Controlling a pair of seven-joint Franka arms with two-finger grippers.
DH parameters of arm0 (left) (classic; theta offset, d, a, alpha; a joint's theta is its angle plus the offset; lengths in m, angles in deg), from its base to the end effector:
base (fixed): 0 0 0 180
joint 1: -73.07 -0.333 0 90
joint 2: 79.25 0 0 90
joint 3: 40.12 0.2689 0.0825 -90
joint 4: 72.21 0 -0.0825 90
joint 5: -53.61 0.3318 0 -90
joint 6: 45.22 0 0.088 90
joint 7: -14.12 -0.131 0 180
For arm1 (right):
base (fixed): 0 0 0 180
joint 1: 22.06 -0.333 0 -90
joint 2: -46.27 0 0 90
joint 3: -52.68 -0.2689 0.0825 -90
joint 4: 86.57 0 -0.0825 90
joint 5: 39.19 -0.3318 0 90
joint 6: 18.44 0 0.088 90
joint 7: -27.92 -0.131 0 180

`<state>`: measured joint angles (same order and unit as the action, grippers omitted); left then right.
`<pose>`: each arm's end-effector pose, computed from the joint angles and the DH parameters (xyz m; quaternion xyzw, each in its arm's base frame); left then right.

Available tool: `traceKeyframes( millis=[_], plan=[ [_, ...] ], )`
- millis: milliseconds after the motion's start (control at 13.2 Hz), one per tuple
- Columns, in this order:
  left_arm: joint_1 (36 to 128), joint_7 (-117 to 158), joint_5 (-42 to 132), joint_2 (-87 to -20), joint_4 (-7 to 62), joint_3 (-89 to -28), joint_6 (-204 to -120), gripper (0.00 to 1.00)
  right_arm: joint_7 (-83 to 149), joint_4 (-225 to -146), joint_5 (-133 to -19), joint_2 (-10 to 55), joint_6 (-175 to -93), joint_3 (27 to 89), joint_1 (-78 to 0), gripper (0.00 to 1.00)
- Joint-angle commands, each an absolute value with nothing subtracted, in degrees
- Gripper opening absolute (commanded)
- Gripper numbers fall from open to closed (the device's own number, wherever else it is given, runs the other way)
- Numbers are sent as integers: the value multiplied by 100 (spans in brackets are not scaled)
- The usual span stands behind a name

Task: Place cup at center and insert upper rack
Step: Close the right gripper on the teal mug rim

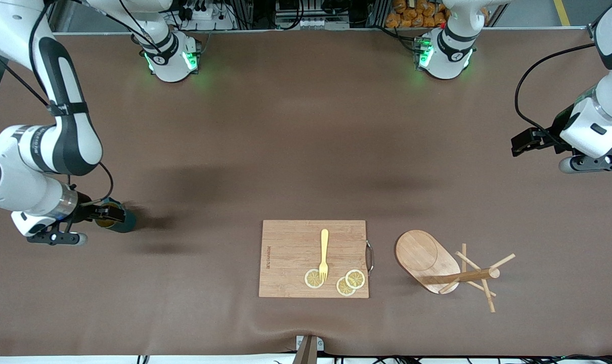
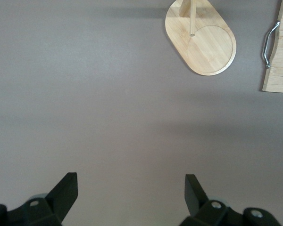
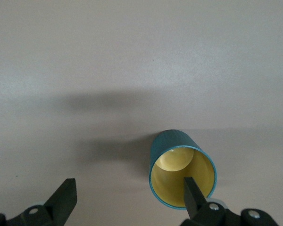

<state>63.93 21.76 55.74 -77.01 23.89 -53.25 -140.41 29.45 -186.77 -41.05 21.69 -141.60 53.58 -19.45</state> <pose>0.5129 -0.0297 0.4969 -0.9991 -0.0296 0.0254 0.0167 0.5898 -0.0336 0.2883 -0.9995 0.0257 0.0136 0.0108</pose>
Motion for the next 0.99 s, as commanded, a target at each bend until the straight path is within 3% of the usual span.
traceKeyframes(
  millis=[0,911],
  plan=[
    [6375,2220,5476,-7688,2359,-5383,-14084,100,3002,-18588,-4130,1982,-14157,5356,-1925,100],
    [6376,2238,5458,-7591,2394,-5383,-14102,100,3240,-18615,-4130,1420,-14351,5356,-1723,100]
  ],
)
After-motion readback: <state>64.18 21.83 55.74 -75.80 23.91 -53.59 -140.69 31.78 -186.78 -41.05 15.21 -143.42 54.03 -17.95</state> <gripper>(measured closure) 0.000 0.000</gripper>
